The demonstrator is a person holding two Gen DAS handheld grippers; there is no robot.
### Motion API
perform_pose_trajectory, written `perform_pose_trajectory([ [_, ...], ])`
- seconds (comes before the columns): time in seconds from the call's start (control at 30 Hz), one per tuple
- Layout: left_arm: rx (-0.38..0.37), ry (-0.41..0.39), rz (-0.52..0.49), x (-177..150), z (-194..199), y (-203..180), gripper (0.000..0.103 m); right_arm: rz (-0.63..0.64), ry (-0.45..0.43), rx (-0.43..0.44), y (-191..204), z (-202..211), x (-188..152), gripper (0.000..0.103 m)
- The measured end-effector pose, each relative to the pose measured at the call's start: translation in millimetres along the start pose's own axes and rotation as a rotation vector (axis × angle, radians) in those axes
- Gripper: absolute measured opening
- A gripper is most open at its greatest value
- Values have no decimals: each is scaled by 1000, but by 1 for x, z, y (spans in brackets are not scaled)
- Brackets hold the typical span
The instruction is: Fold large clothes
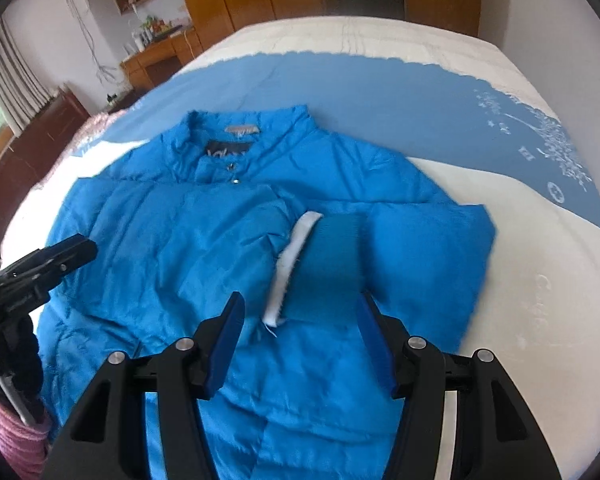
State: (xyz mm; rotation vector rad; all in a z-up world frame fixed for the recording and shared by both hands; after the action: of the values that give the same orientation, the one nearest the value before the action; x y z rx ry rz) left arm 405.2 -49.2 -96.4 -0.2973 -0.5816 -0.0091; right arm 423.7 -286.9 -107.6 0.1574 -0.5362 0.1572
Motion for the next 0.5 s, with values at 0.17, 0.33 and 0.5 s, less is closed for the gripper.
perform_pose_trajectory([
  [0.17,25,-13,-21,0,-1,-1,53,51,-32,13,13,-2,-2,6],
  [0.33,61,-77,-50,2,18,-5,55,52,-92,-38,8,24,-4,2],
  [0.5,110,-108,-61,5,22,0,55,19,-113,-51,-7,42,-11,0],
])
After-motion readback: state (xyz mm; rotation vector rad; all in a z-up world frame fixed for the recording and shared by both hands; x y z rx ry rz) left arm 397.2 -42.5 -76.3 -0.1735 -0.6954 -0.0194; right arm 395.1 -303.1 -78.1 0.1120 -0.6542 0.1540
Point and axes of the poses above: each gripper's, at about its wrist camera, not at the fingertips, and z roughly against the way its jaws point, y to its left, x to its top, the point moved 4 cm from there along -z, roughly the way its jaws point, and after that the axes turned 8 degrees about z, right-handed, at the moved point
